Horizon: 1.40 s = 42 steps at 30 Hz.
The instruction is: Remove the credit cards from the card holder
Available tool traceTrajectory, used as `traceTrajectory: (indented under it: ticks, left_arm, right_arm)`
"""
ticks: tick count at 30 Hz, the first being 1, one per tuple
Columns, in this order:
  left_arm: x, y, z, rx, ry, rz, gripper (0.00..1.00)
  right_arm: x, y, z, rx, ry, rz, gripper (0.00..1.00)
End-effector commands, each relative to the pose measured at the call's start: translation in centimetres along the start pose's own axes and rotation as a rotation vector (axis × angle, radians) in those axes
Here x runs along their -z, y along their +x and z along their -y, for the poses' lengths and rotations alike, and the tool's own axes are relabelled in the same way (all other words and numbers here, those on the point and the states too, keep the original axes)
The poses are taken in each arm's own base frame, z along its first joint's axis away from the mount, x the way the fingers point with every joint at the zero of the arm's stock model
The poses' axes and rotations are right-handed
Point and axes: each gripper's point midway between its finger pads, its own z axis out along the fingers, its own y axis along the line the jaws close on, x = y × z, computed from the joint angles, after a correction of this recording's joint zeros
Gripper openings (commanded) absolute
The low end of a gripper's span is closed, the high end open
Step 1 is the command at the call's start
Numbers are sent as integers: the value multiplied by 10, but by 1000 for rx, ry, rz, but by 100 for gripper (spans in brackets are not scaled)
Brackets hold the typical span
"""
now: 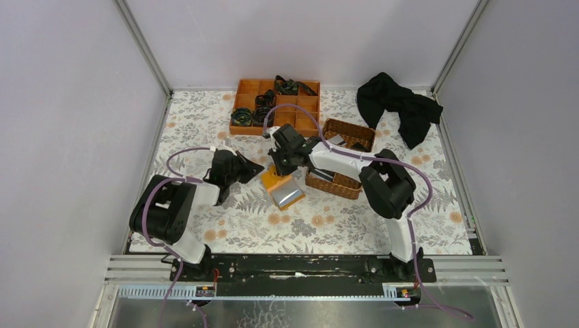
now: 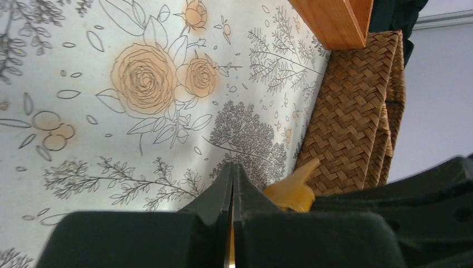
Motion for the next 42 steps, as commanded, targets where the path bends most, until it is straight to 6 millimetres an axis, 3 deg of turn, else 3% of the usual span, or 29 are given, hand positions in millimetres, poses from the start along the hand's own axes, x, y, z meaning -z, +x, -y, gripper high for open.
traceTrajectory:
  ticks: [1,8,12,15,23,30,36,39,41,42]
  left_arm:
    - [10,-16,0,-61,-46,83,0]
    - [31,-38,22,-131,-13,187,0]
    - [31,-32,29,-178,30,182,0]
    - [18,-16,22,-192,17,114,0]
    - [-6,60,4,-177,17,-79,0]
    - [-16,79,-26,-156,-81,-135,0]
    - [-13,90,-41,-122,-115,-165,0]
    - [-10,91,-47,-115,-134,-162,0]
    - [-9,90,-51,-109,-152,-154,0]
    - [-8,90,-52,-108,-156,-151,0]
  right_arm:
    - [-20,-19,-5,13,0,19,0]
    - [-36,-3,-8,4,-23,-20,0]
    - [-41,11,-16,-14,-85,-42,0]
    - [-38,16,-27,-33,-147,-36,0]
    - [-26,16,-30,-26,-160,-12,0]
    - [-11,9,-28,-12,-142,28,0]
    - [18,-14,-19,9,-64,115,3]
    - [37,-25,-18,10,-50,170,21]
    - [47,-26,-19,4,-48,187,53]
    - [51,-25,-19,-4,-44,189,59]
